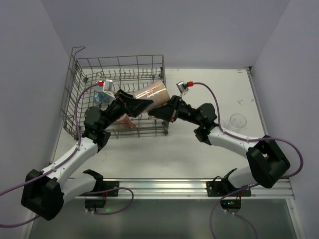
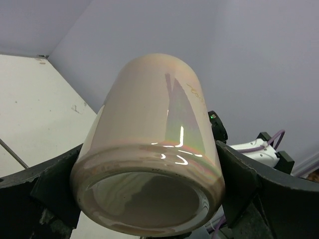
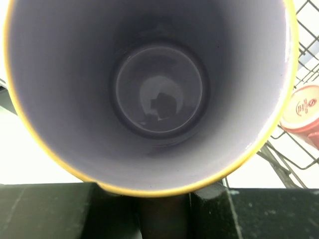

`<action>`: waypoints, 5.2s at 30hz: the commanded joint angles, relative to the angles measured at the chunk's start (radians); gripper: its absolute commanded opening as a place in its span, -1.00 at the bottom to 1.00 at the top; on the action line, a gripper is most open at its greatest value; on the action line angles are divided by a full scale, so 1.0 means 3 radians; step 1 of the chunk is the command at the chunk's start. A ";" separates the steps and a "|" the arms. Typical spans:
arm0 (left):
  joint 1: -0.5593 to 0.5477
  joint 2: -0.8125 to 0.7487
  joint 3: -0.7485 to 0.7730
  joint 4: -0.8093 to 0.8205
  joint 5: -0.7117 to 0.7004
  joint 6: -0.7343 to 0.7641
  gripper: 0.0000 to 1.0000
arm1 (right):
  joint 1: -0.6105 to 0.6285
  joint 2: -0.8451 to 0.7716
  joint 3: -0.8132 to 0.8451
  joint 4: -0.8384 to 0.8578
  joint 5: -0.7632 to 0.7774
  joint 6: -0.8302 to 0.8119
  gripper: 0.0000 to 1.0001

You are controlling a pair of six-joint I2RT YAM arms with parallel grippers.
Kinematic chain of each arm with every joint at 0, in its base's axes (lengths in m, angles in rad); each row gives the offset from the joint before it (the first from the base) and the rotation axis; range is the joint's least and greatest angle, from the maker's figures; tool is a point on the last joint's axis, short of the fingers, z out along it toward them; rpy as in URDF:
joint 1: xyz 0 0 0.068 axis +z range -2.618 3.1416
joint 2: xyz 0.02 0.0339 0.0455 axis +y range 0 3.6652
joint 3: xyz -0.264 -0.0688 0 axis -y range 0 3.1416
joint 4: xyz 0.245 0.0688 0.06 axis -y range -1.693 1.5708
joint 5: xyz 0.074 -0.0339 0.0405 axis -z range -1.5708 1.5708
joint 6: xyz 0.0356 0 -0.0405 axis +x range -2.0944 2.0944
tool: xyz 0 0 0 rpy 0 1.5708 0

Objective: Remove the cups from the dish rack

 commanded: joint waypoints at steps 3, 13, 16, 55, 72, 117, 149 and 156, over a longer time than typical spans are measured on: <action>0.0196 -0.0002 0.0027 0.1024 0.0570 -0.0185 1.00 | -0.0137 -0.0181 -0.0141 0.0294 -0.0005 0.0073 -1.00; 0.0288 0.0045 -0.0076 0.1588 0.1260 -0.0329 1.00 | -0.0607 -0.0304 -0.0275 0.0745 -0.0414 0.0574 -1.00; 0.0288 0.0060 -0.0066 0.1435 0.1261 -0.0253 1.00 | -0.0669 -0.0294 -0.0285 0.0751 -0.0552 0.0625 -1.00; 0.0222 0.0525 0.0461 0.0837 0.0949 -0.0283 1.00 | -0.0004 0.0018 0.0379 -0.0420 -0.0650 -0.0065 -1.00; 0.0217 0.0500 0.0517 0.0566 0.0882 -0.0202 -0.57 | 0.0021 0.0018 0.0324 -0.0528 -0.0639 -0.0172 -1.00; 0.0385 0.0387 0.0415 0.0330 0.1444 -0.0237 -1.00 | -0.1164 -0.0979 -0.0096 -0.1842 -0.0987 -0.0786 0.53; 0.0314 0.0341 0.0266 0.0146 0.1608 -0.0043 -1.00 | -0.0854 -0.0678 0.1065 -0.2322 -0.1315 -0.1036 0.11; 0.0242 0.0372 0.0302 0.0162 0.1583 -0.0048 -1.00 | -0.0633 -0.0391 0.1264 -0.2241 -0.1268 -0.0991 0.05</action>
